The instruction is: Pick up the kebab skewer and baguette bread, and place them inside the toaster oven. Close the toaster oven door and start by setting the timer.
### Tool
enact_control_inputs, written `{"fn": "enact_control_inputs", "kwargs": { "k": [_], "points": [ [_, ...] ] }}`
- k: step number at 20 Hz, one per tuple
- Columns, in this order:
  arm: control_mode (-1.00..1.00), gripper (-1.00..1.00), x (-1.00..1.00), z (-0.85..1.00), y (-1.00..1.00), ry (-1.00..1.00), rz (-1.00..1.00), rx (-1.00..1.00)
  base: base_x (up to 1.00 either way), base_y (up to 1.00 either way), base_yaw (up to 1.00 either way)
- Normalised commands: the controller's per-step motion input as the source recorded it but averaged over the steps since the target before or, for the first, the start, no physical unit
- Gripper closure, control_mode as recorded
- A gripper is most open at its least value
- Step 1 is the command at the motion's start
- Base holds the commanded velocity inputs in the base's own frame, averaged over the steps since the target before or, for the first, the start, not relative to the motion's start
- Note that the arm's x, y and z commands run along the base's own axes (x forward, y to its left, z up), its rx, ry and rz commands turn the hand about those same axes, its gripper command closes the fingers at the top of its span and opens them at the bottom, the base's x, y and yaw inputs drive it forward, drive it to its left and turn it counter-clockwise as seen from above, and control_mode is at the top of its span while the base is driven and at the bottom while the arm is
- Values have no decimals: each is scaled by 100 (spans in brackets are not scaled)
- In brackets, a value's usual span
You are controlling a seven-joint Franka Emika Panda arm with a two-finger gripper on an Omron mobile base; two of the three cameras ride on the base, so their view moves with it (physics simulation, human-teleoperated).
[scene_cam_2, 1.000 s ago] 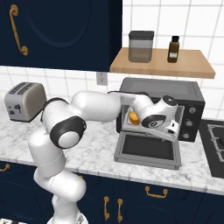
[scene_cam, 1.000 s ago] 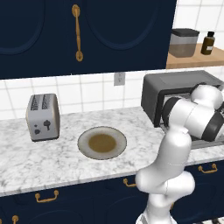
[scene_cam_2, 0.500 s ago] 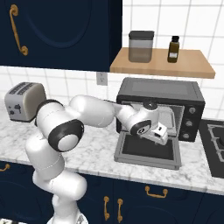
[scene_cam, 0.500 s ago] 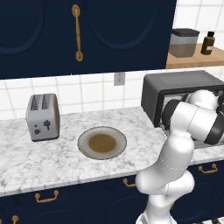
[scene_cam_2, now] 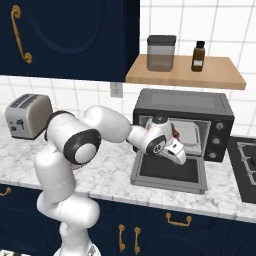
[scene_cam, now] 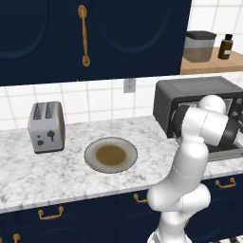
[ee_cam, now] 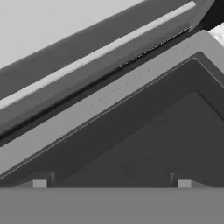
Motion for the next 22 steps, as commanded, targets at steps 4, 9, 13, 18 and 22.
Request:
{"fn": "enact_control_inputs", "kwargs": {
  "k": [4,9,13,18,22],
  "points": [
    [-100,-100,47,-3,0,7,-19,-1,0,0,0],
    [-100,-100,67,0,-2,8,-21,0,0,0,0],
    [-100,-100,45,1,-1,2,-20,4,0,0,0],
    [-100,-100,1,0,-2,0,-12,6,0,0,0],
    [-100,-100,-83,17,-22,0,0,4,0,0,0]
  ]
}}
